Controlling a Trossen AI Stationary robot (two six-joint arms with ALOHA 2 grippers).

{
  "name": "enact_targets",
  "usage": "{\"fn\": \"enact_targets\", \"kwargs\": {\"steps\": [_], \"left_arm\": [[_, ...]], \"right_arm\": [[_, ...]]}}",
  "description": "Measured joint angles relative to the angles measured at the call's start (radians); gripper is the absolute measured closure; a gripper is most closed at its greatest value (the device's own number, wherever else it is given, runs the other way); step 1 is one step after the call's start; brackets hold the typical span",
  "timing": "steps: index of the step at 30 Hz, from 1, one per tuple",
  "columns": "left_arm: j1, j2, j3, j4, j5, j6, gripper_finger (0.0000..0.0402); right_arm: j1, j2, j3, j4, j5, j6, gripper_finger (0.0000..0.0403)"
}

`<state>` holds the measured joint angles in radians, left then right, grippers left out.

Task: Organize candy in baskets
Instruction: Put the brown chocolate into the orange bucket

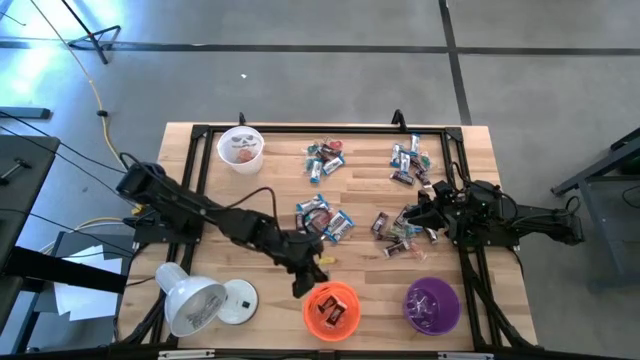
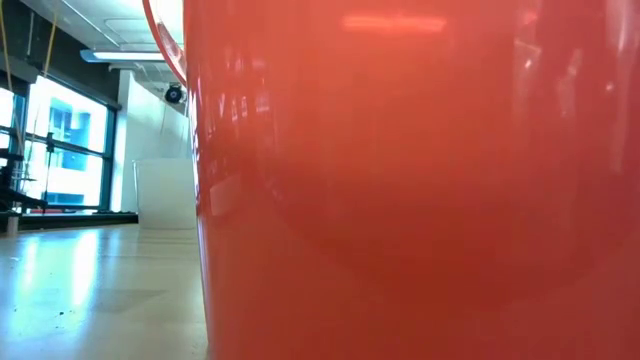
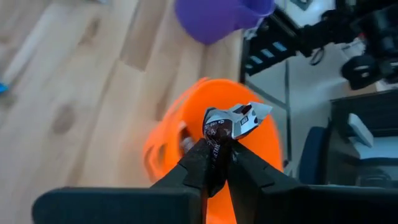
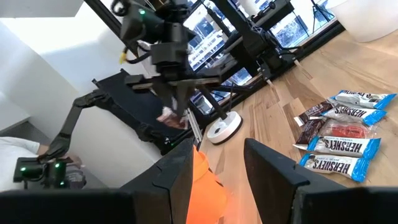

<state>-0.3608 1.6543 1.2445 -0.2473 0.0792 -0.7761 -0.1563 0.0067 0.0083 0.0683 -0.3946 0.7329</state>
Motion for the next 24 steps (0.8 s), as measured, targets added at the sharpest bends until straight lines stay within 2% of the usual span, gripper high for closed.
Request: {"fn": "enact_targets", "kwargs": {"steps": [8,13,18,24], "left_arm": [[-0.046,0.108,0.118,-0.003,-0.009,-0.015,0.0364],[-0.067,0.134,0.169,-0.02,-0.01,-0.033,0.0364],[-0.089,0.133,0.172,-0.023,-0.011,-0.141,0.0361],[-0.103,0.133,0.172,-0.018,-0.036,-0.197,0.0322]], "right_arm": [[0.0,0.0,0.0,0.0,0.0,0.0,0.0265],[0.0,0.0,0.0,0.0,0.0,0.0,0.0265],[0.0,0.0,0.0,0.0,0.0,0.0,0.0265],[0.0,0.0,0.0,0.0,0.0,0.0,0.0265]]}}
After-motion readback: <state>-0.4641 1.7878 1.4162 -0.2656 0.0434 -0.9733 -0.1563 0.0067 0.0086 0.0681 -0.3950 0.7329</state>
